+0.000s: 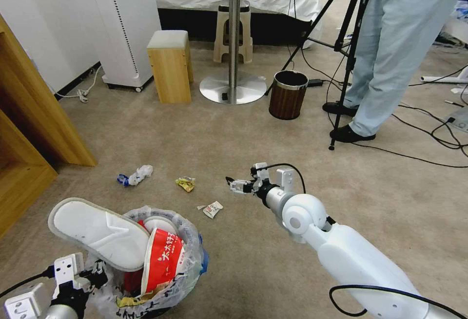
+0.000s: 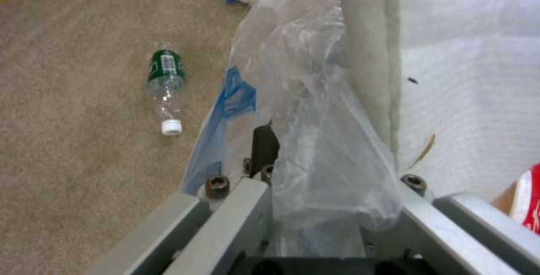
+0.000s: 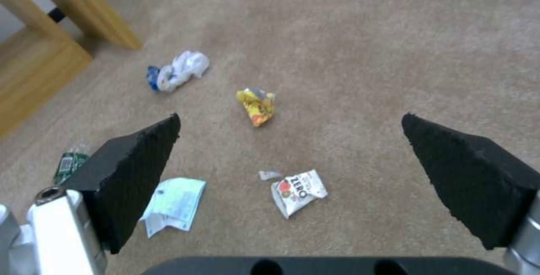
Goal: Pick up the trash bin and place the garbage on the floor into it.
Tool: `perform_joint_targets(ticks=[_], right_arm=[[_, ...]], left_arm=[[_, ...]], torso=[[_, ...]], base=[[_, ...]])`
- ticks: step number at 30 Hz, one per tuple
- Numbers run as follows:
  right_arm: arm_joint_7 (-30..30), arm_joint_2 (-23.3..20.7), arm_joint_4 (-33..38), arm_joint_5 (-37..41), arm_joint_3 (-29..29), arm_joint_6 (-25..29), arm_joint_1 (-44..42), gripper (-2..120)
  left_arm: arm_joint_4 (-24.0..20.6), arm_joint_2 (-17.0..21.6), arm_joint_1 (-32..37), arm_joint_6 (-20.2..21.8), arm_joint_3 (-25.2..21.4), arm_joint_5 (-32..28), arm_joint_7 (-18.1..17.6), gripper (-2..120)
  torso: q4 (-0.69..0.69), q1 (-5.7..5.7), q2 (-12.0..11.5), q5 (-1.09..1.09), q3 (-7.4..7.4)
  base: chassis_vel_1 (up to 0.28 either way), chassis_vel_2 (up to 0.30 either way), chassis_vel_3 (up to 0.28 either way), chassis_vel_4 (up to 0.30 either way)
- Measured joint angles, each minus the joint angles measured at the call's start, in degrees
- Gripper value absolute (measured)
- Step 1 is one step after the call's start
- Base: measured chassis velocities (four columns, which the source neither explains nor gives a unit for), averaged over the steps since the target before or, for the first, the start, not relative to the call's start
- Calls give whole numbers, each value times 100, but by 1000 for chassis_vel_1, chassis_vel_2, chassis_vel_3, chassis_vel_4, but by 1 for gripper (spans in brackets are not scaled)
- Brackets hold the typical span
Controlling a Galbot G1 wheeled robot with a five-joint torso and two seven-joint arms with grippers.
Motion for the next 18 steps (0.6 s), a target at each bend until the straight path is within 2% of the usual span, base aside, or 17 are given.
perform_joint_targets(ticks=[9, 14, 18], right_arm=[[-158, 100, -114, -72, -149, 107, 107, 100], [-523, 197, -212, -228, -199, 415, 120, 100], [-560, 224, -272, -270, -240, 455, 120, 100]], left_arm=[[13, 59, -27, -11, -73, -164, -55, 2], [24, 111, -47, -13, -112, -278, -103, 2], [47, 116, -53, -17, -103, -326, -138, 2]], torso=[[0, 0, 0, 0, 0], [0, 0, 0, 0, 0], [1, 0, 0, 0, 0]], base=[[8, 11, 14, 6], [61, 60, 60, 71], [92, 89, 90, 95]])
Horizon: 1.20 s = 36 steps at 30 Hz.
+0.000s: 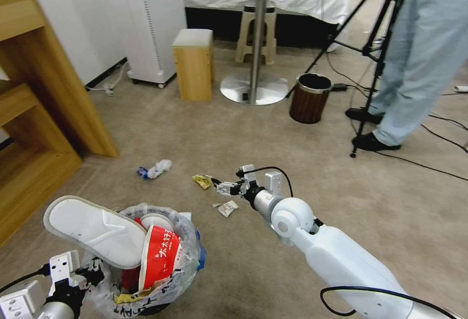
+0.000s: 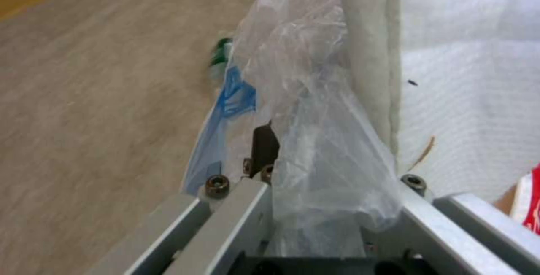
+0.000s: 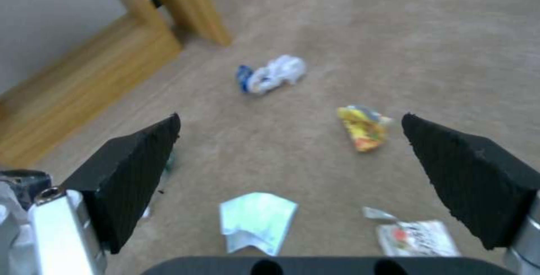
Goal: Pick up the trash bin and place the garbage on the floor into it.
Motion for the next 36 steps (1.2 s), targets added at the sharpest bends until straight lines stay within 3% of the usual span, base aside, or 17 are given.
perform_joint_targets(ticks=[18, 26, 36], right_arm=[[6, -109, -25, -62, 34, 45, 29, 100], [26, -131, -22, -84, 70, 46, -8, 100], [70, -135, -100, -230, 98, 46, -135, 100]], left_arm=[[55, 21, -49, -71, 27, 130, -91, 2], [40, 19, -65, -115, -5, 302, -119, 2], [-62, -42, -55, -59, -2, 677, 156, 2]], torso=[[3, 0, -1, 0, 0], [-4, 0, -1, 1, 1], [0, 0, -1, 1, 0]], base=[[112, 115, 111, 109], [9, 3, 2, 6], [0, 0, 0, 0]])
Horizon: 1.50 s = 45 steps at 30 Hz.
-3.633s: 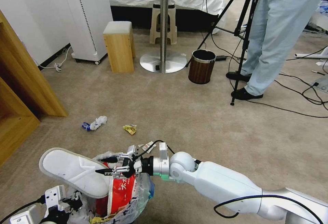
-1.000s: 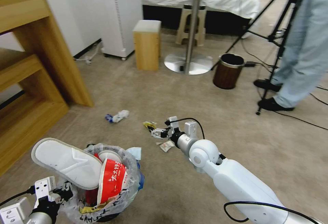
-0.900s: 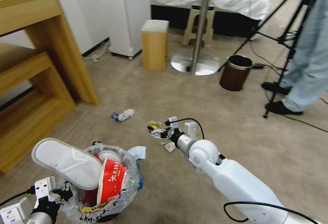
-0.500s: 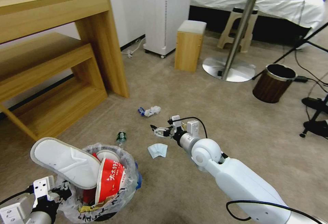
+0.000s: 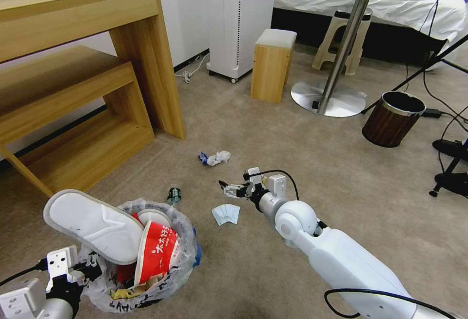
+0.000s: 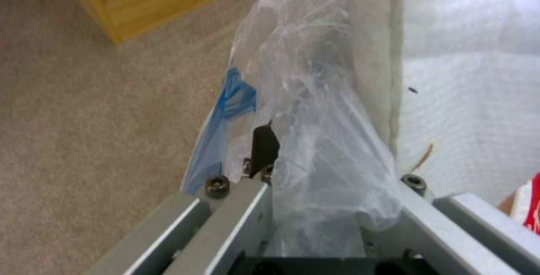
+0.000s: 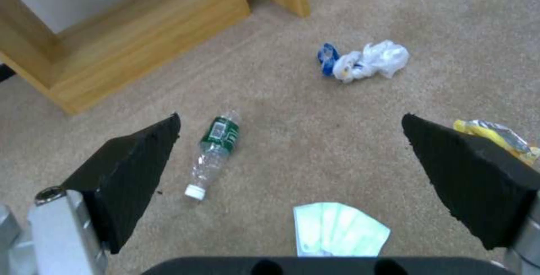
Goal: Pick up the trash bin and place the garbage on the floor into it.
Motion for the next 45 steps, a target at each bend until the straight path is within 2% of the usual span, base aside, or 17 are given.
perform_joint_targets(ticks=[12, 21, 33, 45], right_arm=[[28, 32, -151, -199, -61, 40, -44, 100], [26, 35, -222, -204, -161, 44, 50, 100], [-23, 127, -359, -274, -374, 106, 243, 100], [-7, 125, -393, -305, -428, 106, 234, 100]], left_arm=[[16, -14, 56, -80, -69, 358, 146, 2], [66, -38, 106, -131, -26, 409, 184, 2], [68, 16, 67, 98, -83, -140, 80, 2], [186, -31, 34, -158, -134, 465, 210, 2]], torso=[[0, 0, 0, 0, 0], [0, 0, 0, -1, 0], [0, 0, 0, 0, 0], [1, 0, 1, 1, 0]], base=[[0, 0, 0, 0], [0, 0, 0, 0], [4, 4, 4, 4], [39, 47, 52, 45]])
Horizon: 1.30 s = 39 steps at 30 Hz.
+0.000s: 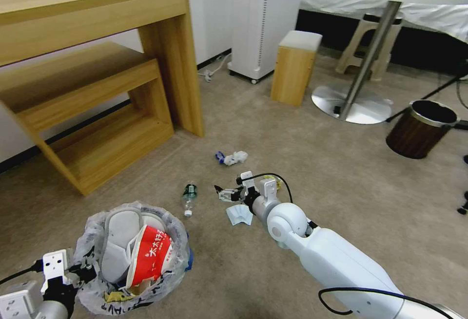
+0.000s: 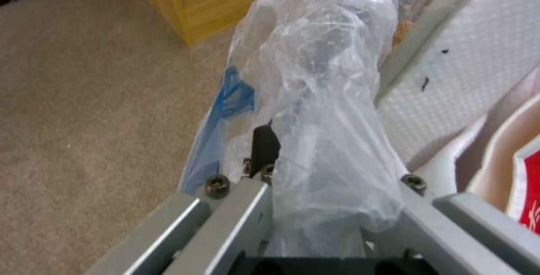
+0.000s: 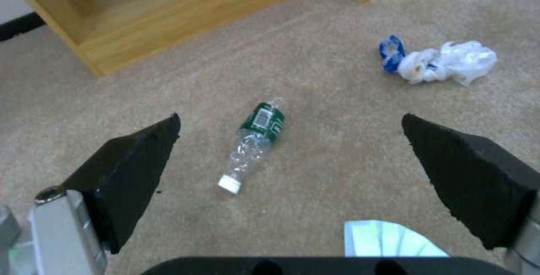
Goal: Pick up the trash bin and place the garbage on the floor into it.
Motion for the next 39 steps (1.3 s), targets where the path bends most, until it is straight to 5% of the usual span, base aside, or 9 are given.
perform_joint_targets(ticks=[14, 19, 29, 39], right_arm=[[-79, 5, 165, -233, 281, 313, -115, 100], [-177, -127, 414, -810, 691, 1386, -488, 100], [-1184, 85, 1912, -2466, 3406, 3028, -2481, 100], [-1296, 510, 2523, -3075, 4287, 3143, -3782, 100]], left_arm=[[-23, -20, 42, -341, -46, 100, 278, 2], [-24, -32, -1, -452, -55, 82, 213, 2], [-38, -166, -47, -636, -126, 235, 278, 2], [-75, -247, -19, -759, -113, 357, 328, 2]], torso=[[0, 0, 0, 0, 0], [-1, 0, 0, -1, 0], [-1, 0, 0, 0, -1], [-1, 0, 0, 0, -1]], base=[[0, 0, 0, 0], [0, 0, 0, 0], [0, 0, 0, 0], [0, 0, 0, 0]])
